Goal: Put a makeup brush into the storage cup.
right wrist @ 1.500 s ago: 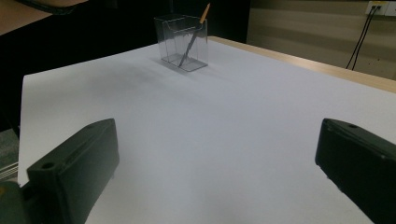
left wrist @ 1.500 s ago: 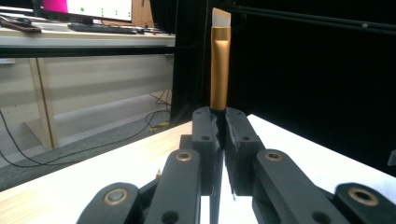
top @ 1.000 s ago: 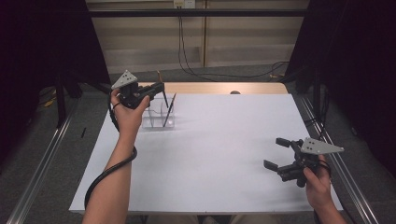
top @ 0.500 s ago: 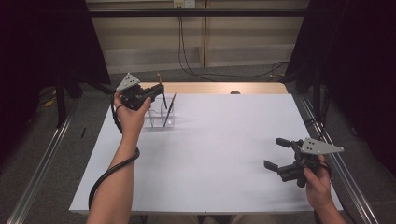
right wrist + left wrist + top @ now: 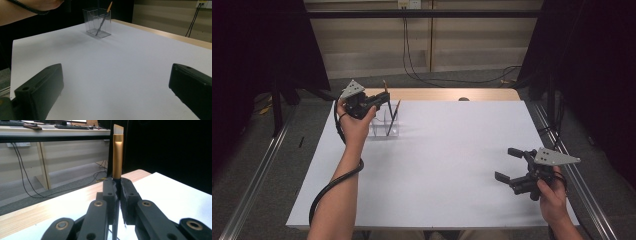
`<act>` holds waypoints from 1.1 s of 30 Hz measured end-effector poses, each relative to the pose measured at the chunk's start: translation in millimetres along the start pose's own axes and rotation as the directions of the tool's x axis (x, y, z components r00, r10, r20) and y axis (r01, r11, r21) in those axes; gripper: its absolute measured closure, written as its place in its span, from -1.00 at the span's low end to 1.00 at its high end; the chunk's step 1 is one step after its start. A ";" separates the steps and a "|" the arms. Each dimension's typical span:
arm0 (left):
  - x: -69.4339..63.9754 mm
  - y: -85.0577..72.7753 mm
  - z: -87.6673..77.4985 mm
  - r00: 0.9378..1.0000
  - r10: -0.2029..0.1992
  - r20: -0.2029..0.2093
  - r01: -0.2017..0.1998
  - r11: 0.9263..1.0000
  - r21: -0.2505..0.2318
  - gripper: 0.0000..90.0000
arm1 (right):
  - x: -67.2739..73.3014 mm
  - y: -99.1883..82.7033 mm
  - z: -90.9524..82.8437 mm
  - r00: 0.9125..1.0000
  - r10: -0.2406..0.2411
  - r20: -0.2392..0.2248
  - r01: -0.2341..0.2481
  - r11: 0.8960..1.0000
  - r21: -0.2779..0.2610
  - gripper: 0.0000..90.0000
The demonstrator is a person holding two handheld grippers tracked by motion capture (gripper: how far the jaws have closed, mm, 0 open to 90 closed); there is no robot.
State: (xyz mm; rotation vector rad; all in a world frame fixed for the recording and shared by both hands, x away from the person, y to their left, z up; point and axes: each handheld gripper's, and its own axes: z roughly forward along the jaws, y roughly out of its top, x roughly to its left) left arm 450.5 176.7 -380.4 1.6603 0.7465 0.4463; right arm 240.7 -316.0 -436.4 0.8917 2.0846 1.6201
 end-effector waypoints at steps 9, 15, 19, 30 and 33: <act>-1.0 0.3 1.6 1.000 -0.005 0.004 0.005 1.000 -0.007 0.86 | -0.1 -0.3 -0.2 1.000 0.003 -0.001 -0.003 1.000 0.001 -1.00; -2.8 -2.6 5.0 1.000 -0.002 0.008 0.002 1.000 0.003 0.86 | 0.2 -0.1 -0.3 1.000 0.002 -0.002 -0.002 1.000 0.000 -1.00; -3.0 -6.0 7.4 1.000 -0.002 0.008 0.001 1.000 0.011 0.86 | 0.2 -0.1 -0.4 1.000 0.002 -0.002 -0.002 1.000 0.000 -1.00; -1.9 -10.9 9.8 1.000 -0.001 0.006 0.001 1.000 0.020 0.86 | 0.3 -0.1 -0.4 1.000 0.003 -0.004 -0.003 1.000 0.000 -1.00; -1.3 -12.8 10.1 1.000 -0.001 0.001 0.001 1.000 0.023 0.86 | 0.0 -0.3 -0.3 1.000 0.002 -0.003 -0.002 1.000 0.001 -1.00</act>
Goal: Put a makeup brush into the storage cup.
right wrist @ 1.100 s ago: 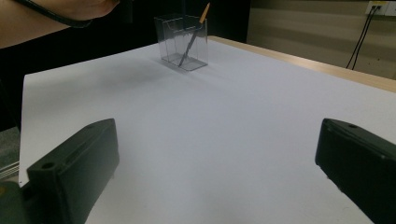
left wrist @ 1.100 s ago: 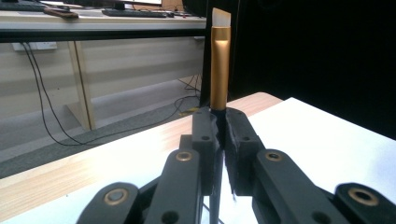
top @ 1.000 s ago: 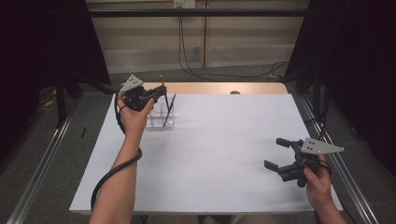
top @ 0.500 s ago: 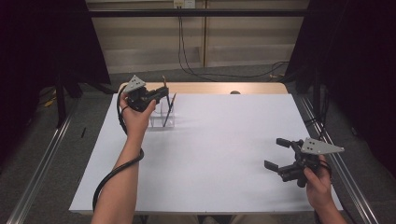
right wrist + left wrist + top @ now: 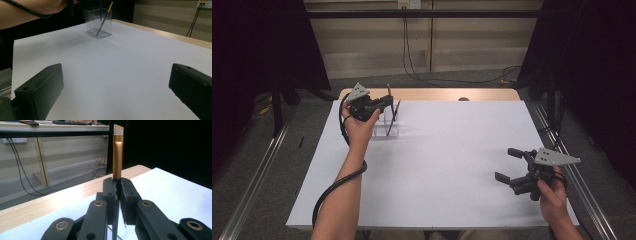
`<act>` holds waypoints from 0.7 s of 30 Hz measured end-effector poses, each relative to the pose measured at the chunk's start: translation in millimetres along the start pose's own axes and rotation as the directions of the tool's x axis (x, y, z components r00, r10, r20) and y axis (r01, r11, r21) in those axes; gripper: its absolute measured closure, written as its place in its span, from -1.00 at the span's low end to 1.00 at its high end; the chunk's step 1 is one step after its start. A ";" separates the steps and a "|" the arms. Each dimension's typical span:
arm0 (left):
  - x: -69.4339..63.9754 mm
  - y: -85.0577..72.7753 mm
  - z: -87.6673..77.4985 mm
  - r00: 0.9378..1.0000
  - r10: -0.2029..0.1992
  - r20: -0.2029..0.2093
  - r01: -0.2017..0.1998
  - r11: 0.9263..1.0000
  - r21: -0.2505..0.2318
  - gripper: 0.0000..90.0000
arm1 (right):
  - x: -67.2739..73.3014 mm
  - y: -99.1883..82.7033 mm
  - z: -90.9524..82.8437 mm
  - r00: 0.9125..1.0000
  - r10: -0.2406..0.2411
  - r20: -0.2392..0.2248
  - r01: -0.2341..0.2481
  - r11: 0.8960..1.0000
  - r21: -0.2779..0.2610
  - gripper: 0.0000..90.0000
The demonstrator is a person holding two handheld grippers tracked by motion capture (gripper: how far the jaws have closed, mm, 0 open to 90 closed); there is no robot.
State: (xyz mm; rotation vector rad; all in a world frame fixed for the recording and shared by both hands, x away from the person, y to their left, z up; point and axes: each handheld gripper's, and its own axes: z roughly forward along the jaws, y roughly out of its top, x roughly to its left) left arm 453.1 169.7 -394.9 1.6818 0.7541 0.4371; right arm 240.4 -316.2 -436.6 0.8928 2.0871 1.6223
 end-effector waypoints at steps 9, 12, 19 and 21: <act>0.0 -3.5 1.6 1.000 0.001 0.002 -0.001 1.000 0.005 0.86 | 0.1 0.1 0.4 1.000 -0.001 -0.002 0.001 1.000 0.001 -1.00; 0.0 -5.0 2.0 1.000 -0.006 -0.001 0.006 1.000 0.002 0.86 | 0.0 0.0 0.3 1.000 -0.001 -0.002 0.001 1.000 0.001 -1.00; 0.3 -8.5 2.3 1.000 -0.007 0.000 0.007 1.000 0.006 0.85 | -0.1 0.0 0.0 1.000 -0.001 -0.002 0.001 1.000 0.000 -1.00; 0.1 -9.9 2.6 1.000 -0.008 0.001 0.008 1.000 0.010 0.85 | -0.1 0.1 0.1 1.000 -0.001 -0.002 0.001 1.000 0.000 -1.00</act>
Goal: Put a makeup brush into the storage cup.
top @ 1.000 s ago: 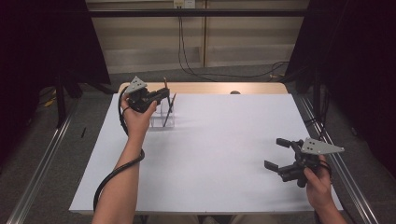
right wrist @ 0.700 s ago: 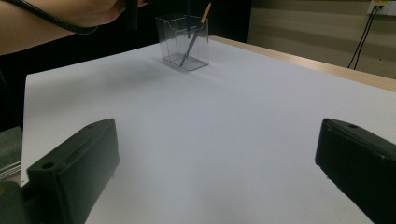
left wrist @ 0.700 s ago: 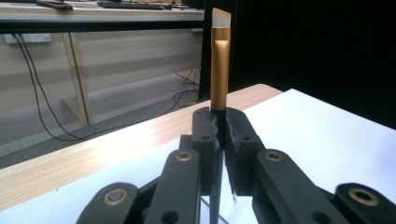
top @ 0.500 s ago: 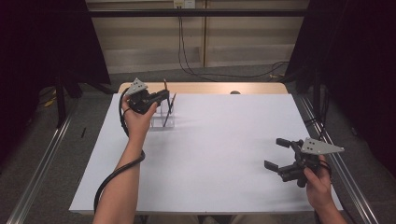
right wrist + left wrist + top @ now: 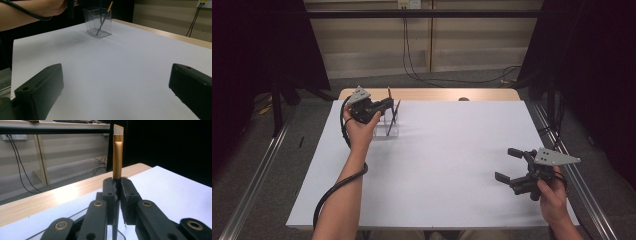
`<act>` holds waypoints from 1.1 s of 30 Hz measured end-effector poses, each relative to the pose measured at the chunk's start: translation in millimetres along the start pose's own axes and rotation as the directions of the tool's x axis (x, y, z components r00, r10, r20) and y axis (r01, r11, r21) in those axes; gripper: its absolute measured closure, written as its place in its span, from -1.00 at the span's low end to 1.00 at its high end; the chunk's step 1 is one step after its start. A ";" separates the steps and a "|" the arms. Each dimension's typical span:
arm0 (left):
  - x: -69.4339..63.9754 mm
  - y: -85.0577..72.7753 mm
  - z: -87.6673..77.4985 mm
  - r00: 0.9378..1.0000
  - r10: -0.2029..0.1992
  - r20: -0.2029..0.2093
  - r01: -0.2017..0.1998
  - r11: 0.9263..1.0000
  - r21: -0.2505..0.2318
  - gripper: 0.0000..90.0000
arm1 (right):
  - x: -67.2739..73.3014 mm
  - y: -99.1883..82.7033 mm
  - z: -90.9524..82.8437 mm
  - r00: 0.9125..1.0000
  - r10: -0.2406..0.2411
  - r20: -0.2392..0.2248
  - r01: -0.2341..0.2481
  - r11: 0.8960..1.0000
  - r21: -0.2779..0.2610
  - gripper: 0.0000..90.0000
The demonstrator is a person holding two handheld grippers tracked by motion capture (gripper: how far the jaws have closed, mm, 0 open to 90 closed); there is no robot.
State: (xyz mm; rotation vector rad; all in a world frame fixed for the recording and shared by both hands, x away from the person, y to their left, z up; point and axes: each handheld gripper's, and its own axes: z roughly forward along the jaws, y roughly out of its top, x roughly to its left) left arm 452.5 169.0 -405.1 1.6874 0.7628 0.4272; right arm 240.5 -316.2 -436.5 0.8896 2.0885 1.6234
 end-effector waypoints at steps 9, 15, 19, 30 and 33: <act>0.0 -4.1 1.5 1.000 -0.014 0.013 0.014 1.000 0.004 0.84 | -0.2 0.2 0.9 1.000 0.002 -0.002 -0.002 1.000 0.002 -1.00; 3.2 -6.2 1.6 0.999 -0.048 0.023 0.048 0.999 -0.003 0.34 | -0.5 0.1 1.9 1.000 0.001 -0.004 -0.001 1.000 0.003 -1.00; 3.4 -6.8 -0.3 0.998 -0.060 0.015 0.060 0.998 -0.021 -0.15 | -0.9 -0.3 1.8 1.000 0.000 -0.003 0.000 1.000 0.004 -1.00; 1.4 -6.5 -10.2 0.999 -0.044 0.015 0.044 0.999 -0.017 -0.66 | -1.2 -1.4 -1.2 1.000 0.006 0.007 -0.006 1.000 0.003 -1.00; -0.8 -6.6 -13.4 0.999 -0.043 0.022 0.044 0.999 -0.023 -0.73 | -0.9 -0.9 -1.9 1.000 0.005 0.007 -0.005 1.000 0.004 -1.00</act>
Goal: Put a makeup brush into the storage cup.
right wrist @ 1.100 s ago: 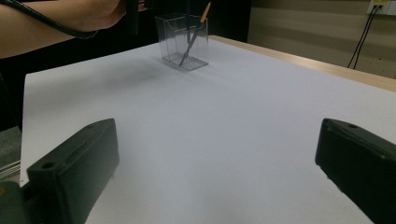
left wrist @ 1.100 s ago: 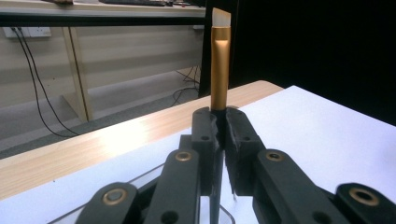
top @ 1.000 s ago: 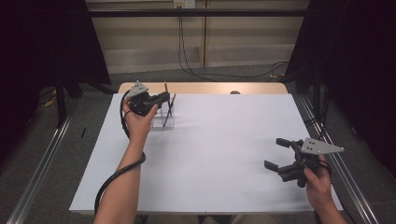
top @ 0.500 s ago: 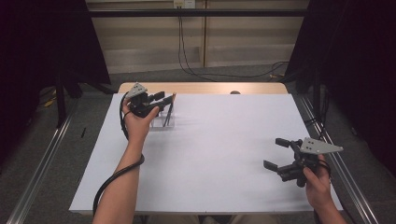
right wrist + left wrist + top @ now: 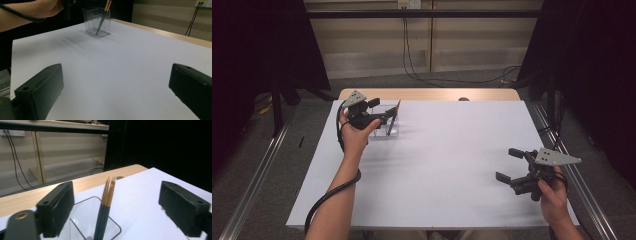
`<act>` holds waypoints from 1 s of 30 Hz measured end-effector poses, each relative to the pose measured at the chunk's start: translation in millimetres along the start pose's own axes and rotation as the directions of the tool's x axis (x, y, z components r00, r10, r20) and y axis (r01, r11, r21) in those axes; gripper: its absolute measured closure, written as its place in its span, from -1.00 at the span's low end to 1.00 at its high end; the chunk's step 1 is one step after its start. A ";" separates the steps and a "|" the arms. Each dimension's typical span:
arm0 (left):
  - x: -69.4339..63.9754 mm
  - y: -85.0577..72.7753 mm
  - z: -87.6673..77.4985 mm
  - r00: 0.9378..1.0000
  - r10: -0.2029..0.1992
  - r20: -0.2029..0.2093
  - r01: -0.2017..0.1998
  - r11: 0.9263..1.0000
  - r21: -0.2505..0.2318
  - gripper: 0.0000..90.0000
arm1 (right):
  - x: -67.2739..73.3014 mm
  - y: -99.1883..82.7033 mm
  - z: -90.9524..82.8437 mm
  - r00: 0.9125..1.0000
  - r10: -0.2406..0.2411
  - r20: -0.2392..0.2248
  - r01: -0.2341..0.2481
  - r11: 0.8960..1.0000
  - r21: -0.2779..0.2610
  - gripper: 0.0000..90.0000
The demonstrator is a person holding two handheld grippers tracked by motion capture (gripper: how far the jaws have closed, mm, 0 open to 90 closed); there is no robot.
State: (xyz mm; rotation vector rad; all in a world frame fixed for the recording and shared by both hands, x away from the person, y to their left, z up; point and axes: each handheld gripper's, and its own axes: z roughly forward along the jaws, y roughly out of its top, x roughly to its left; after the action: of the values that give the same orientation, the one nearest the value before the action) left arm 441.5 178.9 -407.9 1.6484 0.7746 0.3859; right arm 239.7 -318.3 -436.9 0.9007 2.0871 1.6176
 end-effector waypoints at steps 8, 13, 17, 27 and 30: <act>-4.9 1.2 -11.6 1.000 0.003 0.007 -0.003 1.000 -0.007 -0.81 | 1.3 -0.4 2.3 1.000 -0.002 -0.006 0.002 1.000 0.005 -1.00; -5.1 0.2 -20.0 1.000 0.000 0.007 0.000 1.000 -0.016 -0.83 | 3.3 0.3 4.9 1.000 -0.008 -0.011 0.008 1.000 0.008 -1.00; -6.0 -0.9 -25.3 1.000 -0.006 0.010 0.006 1.000 -0.014 -0.84 | 4.7 0.3 7.7 1.000 -0.008 -0.018 0.008 1.000 0.010 -1.00; -10.6 -5.2 -33.8 1.000 -0.001 0.020 0.001 1.000 -0.024 -0.88 | 8.8 1.0 9.4 1.000 -0.009 -0.025 0.009 1.000 0.010 -1.00; -13.2 -7.7 -36.0 1.000 0.003 0.028 -0.002 0.999 -0.033 -0.89 | 8.6 -0.4 9.1 1.000 -0.008 -0.024 0.008 1.000 0.015 -1.00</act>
State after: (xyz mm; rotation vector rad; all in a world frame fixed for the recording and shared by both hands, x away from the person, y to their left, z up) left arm 407.1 197.0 -404.8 1.6208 0.7420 0.3744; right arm 238.9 -306.0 -439.1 0.8812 2.1194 1.6186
